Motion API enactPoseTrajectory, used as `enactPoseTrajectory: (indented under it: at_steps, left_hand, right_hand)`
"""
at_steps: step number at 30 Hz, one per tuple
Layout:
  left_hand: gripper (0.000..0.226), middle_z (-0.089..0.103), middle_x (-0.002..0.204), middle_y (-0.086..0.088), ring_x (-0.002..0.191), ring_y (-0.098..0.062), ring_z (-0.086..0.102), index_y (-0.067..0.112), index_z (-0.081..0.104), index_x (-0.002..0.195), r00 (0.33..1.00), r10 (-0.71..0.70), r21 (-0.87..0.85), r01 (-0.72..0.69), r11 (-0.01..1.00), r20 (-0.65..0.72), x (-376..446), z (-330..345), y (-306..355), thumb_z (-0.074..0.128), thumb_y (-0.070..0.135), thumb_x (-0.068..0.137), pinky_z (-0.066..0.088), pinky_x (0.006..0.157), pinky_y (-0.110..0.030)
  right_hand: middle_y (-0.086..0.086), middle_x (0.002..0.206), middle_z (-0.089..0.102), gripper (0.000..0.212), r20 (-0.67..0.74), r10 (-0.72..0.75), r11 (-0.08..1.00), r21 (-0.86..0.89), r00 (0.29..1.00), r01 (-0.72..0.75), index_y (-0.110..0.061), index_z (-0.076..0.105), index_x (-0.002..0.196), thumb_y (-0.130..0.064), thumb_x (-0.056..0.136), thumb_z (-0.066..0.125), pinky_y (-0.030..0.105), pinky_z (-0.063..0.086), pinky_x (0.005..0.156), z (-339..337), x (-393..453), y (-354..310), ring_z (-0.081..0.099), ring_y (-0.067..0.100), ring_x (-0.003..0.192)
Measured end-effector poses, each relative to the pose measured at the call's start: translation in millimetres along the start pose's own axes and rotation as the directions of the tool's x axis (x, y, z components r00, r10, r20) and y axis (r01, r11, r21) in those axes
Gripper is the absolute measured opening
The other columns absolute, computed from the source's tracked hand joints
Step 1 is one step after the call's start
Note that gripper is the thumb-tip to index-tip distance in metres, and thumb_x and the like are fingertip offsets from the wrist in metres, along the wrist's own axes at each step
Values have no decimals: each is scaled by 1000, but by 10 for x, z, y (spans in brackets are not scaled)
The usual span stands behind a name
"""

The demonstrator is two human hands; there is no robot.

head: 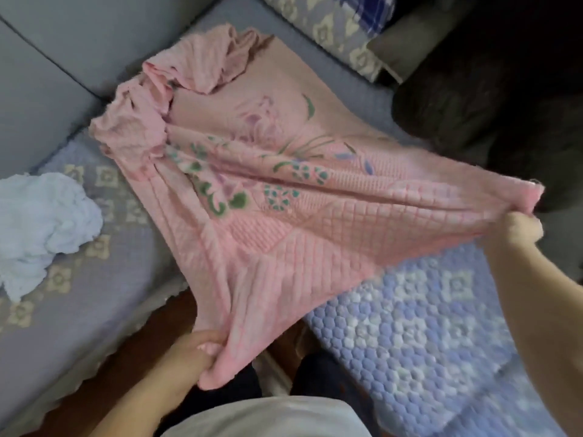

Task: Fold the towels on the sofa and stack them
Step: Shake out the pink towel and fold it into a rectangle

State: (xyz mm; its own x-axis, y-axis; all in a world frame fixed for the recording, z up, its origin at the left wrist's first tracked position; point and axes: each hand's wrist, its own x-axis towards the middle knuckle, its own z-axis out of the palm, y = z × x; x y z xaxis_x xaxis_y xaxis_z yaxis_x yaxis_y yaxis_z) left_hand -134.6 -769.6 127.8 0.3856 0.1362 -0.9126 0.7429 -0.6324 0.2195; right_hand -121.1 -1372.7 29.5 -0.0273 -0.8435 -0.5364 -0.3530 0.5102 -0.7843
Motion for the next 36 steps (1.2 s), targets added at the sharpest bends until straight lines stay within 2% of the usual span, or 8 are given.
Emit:
enactPoseTrajectory:
  at_steps: [7,10,15,17,22,28,32,36]
  left_hand:
    - [36,69,110,-4,101,-20,63,32,67,90,999,27,284,-38,958,42,124,935,-45,50,0,93,49,83,-27]
    - [37,67,112,-3,101,-18,62,27,70,99,997,28,360,-50,931,67,71,976,-33,51,-2,90,47,77,-25]
    - [35,71,105,5,105,-17,64,30,80,86,999,-23,488,4,873,34,24,653,-56,58,4,91,46,95,-29]
    - [29,77,95,1,98,-19,69,28,82,76,996,-78,488,54,871,30,-22,523,-24,67,6,85,52,92,-31]
    - [17,66,69,19,70,8,58,33,77,70,988,-67,554,-23,833,141,-211,613,252,65,23,79,42,66,-7]
    - [36,75,82,15,83,-2,67,28,75,87,977,19,463,-118,878,214,-358,1405,450,57,-4,88,43,58,-4]
    - [24,71,72,26,83,12,64,15,78,87,833,-2,459,-302,835,553,-537,2097,406,60,0,93,41,69,0]
    - [27,66,111,16,111,3,55,20,69,117,510,-102,383,-484,787,854,-979,2905,238,63,20,91,42,98,-11]
  right_hand:
    - [4,115,49,26,233,488,807,-487,841,-333,-20,51,112,-36,95,63,41,42,95,-518,-341,1064,51,23,104]
    - [4,85,51,20,308,608,766,-467,731,-441,-20,54,92,-38,95,62,32,43,70,-503,-597,1531,52,19,72]
    - [3,69,56,24,264,572,818,-248,777,-519,-12,61,93,-32,88,73,17,41,43,-134,-633,1881,53,11,47]
    - [8,87,67,44,260,590,807,-216,764,-550,-9,60,116,-30,82,79,25,51,48,15,-620,1928,64,18,64]
    - [10,98,70,59,425,615,783,-427,664,-452,-6,67,111,-45,69,83,44,57,83,226,-750,2035,68,28,85]
    - [6,96,56,26,145,208,972,-138,967,-189,-8,64,116,-5,96,49,9,40,48,-518,-532,1467,52,14,74]
    - [-10,72,53,23,-107,-37,999,-15,994,36,-22,57,71,-5,82,45,22,44,64,-1507,-239,937,46,5,63]
    - [-12,79,54,18,-401,-146,975,-211,905,64,-24,58,76,-16,78,42,22,47,75,-2367,196,720,52,9,76]
